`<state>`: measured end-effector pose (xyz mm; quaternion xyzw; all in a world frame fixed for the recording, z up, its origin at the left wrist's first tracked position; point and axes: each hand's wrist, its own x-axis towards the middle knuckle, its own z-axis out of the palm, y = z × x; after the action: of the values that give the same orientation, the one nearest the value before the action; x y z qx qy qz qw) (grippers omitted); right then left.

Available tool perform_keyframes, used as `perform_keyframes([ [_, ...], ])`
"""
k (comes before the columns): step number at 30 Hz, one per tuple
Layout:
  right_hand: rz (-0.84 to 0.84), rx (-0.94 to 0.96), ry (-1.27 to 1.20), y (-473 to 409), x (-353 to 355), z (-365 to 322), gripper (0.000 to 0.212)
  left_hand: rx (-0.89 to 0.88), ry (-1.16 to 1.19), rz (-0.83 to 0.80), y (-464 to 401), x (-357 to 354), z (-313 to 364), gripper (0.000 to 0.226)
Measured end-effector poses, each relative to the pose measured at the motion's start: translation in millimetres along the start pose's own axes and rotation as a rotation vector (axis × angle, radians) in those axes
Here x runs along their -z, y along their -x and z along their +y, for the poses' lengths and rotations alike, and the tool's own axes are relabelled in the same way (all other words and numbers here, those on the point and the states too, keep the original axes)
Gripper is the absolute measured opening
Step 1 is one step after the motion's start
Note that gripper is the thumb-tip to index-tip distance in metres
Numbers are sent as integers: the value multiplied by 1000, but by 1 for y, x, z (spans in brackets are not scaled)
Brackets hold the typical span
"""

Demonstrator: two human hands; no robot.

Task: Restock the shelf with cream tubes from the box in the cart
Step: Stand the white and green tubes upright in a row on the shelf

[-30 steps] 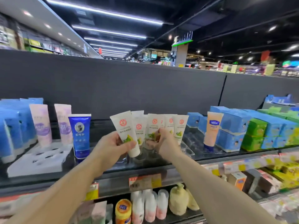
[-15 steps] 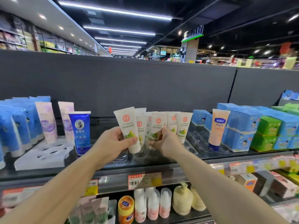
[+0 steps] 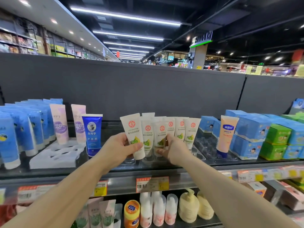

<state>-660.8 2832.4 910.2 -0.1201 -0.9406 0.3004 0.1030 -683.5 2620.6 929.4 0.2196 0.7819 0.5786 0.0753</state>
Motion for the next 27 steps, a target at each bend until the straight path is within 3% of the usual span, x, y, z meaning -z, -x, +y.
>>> perform_keyframes([
  [4, 16, -16, -170, 5, 2, 4, 30, -20, -41, -22, 1, -7, 5, 27],
  [8, 190, 101, -336, 29, 20, 1, 29, -75, -69, -17, -1, -15, 18, 25],
  [12, -12, 245, -255, 55, 31, -13, 38, -137, -89, -23, -6, -38, 32, 23],
  [14, 43, 248, -227, 55, 33, -13, 23, -155, -128, -26, -10, -52, 40, 22],
  [17, 82, 191, -230, 48, 44, -2, 19, -160, -131, -12, -13, -55, 42, 22],
  [21, 178, 37, -237, 27, 53, 28, 15, -245, -627, -57, -7, -40, 18, 12],
  [23, 172, 5, -207, 16, 49, 36, 19, -244, -827, -132, -4, -36, 6, 21],
  [27, 140, 23, -164, 5, 30, 33, 26, -267, -980, -177, -4, -34, -1, 30],
])
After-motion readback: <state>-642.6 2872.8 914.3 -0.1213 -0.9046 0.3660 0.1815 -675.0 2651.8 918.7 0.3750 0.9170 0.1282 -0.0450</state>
